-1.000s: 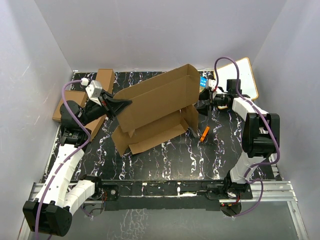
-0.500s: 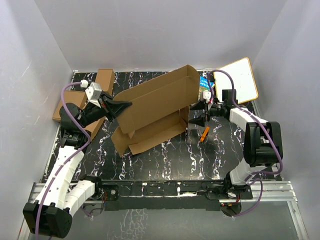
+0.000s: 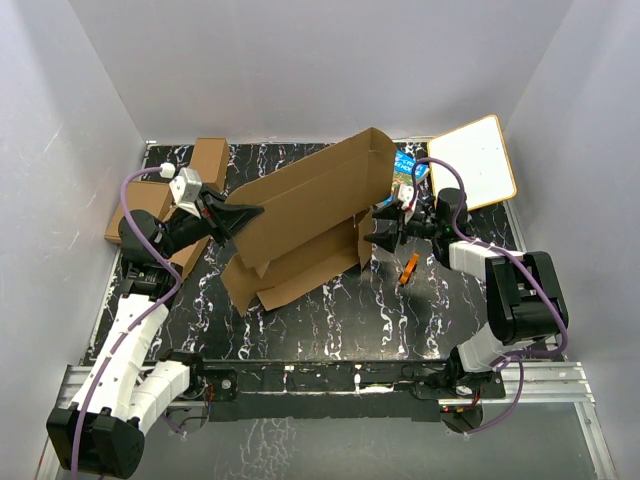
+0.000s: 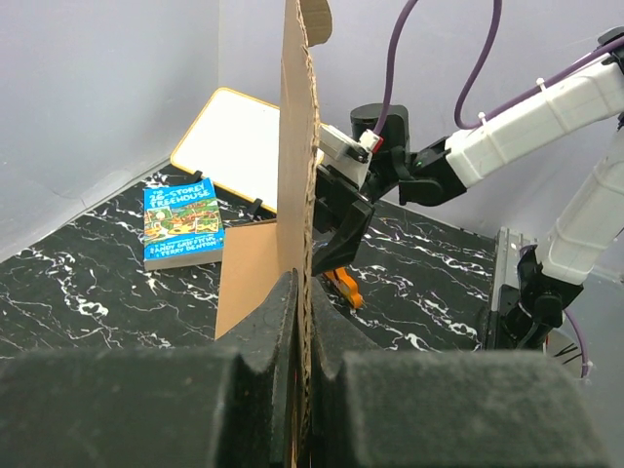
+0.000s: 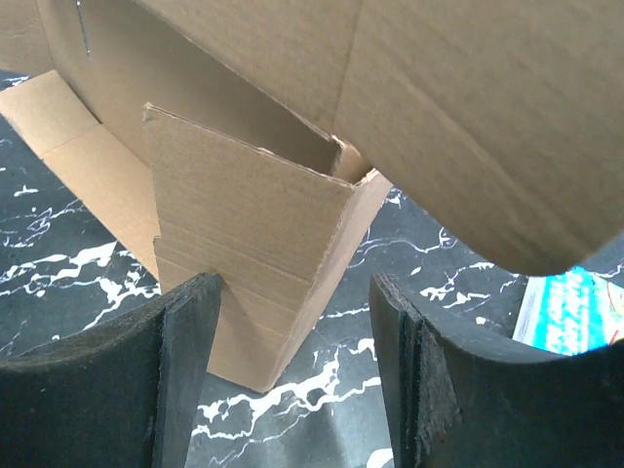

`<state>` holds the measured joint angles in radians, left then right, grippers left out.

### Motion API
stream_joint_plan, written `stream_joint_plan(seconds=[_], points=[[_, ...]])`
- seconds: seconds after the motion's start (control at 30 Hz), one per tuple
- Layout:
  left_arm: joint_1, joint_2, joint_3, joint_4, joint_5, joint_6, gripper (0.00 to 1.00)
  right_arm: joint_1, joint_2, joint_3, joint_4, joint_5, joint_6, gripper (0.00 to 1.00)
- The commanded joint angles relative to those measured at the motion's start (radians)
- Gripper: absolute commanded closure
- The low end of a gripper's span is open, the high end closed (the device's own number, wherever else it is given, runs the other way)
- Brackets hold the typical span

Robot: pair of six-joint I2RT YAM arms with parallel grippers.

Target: Fold the paper box

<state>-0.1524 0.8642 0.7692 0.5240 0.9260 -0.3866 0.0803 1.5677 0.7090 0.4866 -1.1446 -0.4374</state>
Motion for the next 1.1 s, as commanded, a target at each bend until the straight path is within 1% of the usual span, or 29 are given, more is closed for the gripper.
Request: stream_joint_plan(seconds=[0.0, 0.13, 0.23, 0.37, 0.47, 0.7, 0.83, 0.9, 0.97, 1.07], points=[[0.001, -0.019, -0.009, 0.024, 0.025, -0.012, 1.00, 0.032, 0.002, -0.029, 0.252, 0.039, 0.056, 0.34], [0.001, -0.020, -0.014, 0.029, 0.024, -0.016, 1.00, 0.042, 0.018, -0.046, 0.319, 0.072, 0.089, 0.35], [0.000, -0.018, -0.019, 0.033, 0.022, -0.019, 1.00, 0.047, 0.028, -0.063, 0.383, 0.092, 0.129, 0.38], [0.001, -0.013, -0.024, 0.037, 0.018, -0.020, 1.00, 0.057, 0.052, -0.077, 0.450, 0.123, 0.170, 0.44], [0.001, -0.011, -0.027, 0.045, 0.016, -0.023, 1.00, 0.062, 0.070, -0.084, 0.486, 0.137, 0.187, 0.47], [0.001, -0.003, -0.033, 0.062, 0.009, -0.038, 1.00, 0.075, 0.111, -0.093, 0.589, 0.116, 0.241, 0.46], [0.001, 0.004, -0.033, 0.070, 0.007, -0.046, 1.00, 0.085, 0.124, -0.093, 0.616, 0.129, 0.240, 0.40], [0.001, 0.008, -0.033, 0.074, 0.007, -0.049, 1.00, 0.090, 0.128, -0.094, 0.628, 0.134, 0.246, 0.39], [0.001, 0.011, -0.035, 0.082, 0.008, -0.055, 1.00, 0.100, 0.133, -0.095, 0.638, 0.159, 0.254, 0.40], [0.001, 0.015, -0.036, 0.092, 0.007, -0.063, 1.00, 0.107, 0.137, -0.098, 0.648, 0.196, 0.260, 0.44]])
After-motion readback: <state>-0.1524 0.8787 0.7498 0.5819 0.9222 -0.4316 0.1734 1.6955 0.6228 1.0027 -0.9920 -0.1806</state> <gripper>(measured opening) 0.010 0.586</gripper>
